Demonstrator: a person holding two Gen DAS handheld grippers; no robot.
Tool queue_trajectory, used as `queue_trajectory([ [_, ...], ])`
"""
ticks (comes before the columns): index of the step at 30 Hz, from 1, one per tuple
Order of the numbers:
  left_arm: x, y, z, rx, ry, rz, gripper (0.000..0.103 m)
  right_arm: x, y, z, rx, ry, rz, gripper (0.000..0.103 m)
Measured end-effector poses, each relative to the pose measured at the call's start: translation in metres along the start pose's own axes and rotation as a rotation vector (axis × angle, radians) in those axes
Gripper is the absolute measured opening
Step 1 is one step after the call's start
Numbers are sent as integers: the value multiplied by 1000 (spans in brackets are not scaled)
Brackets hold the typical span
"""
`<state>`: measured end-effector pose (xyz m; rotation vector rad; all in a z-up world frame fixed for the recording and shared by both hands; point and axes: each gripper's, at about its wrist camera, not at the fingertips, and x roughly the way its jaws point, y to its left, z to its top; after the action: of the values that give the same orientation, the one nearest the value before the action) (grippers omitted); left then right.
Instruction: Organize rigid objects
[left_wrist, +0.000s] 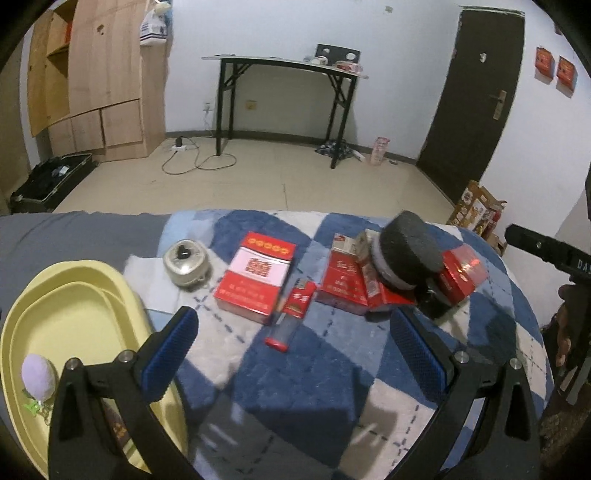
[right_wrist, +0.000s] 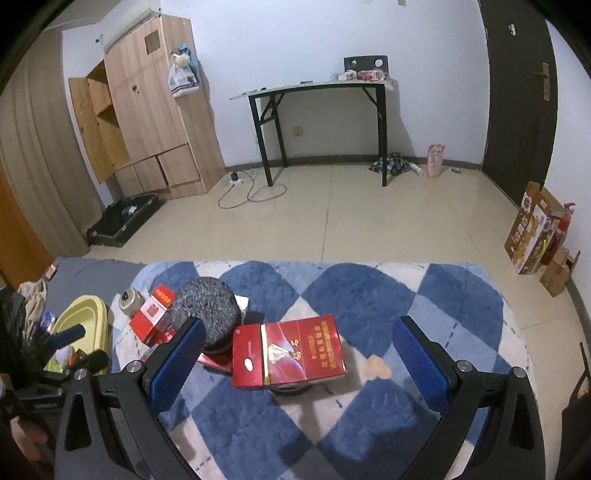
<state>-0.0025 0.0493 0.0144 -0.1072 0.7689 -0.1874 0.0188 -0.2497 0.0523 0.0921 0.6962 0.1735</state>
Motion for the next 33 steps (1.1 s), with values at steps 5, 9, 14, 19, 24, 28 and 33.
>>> queue_trajectory([
  [5, -2, 20, 1, -46, -6, 42, 103, 7, 7, -1, -33, 23, 11, 103],
  [9, -1, 31, 0, -75, -2, 64, 103, 14, 11, -3, -48, 36, 19, 103],
  [14, 6, 32, -2, -72, 17, 66, 103, 20, 10, -4, -64, 71, 9, 103],
  [19, 13, 23, -3, -55, 30, 45, 103, 22, 10, -4, -82, 93, 8, 103],
  [24, 8, 5, -3, -12, 10, -21, 103, 28, 12, -8, -115, 121, 2, 103],
  [28, 10, -6, -3, 17, 16, -30, 103, 38, 14, -13, -147, 156, 7, 103],
  [33, 15, -9, -3, 28, 31, -32, 103, 51, 16, -14, -164, 189, -16, 103],
])
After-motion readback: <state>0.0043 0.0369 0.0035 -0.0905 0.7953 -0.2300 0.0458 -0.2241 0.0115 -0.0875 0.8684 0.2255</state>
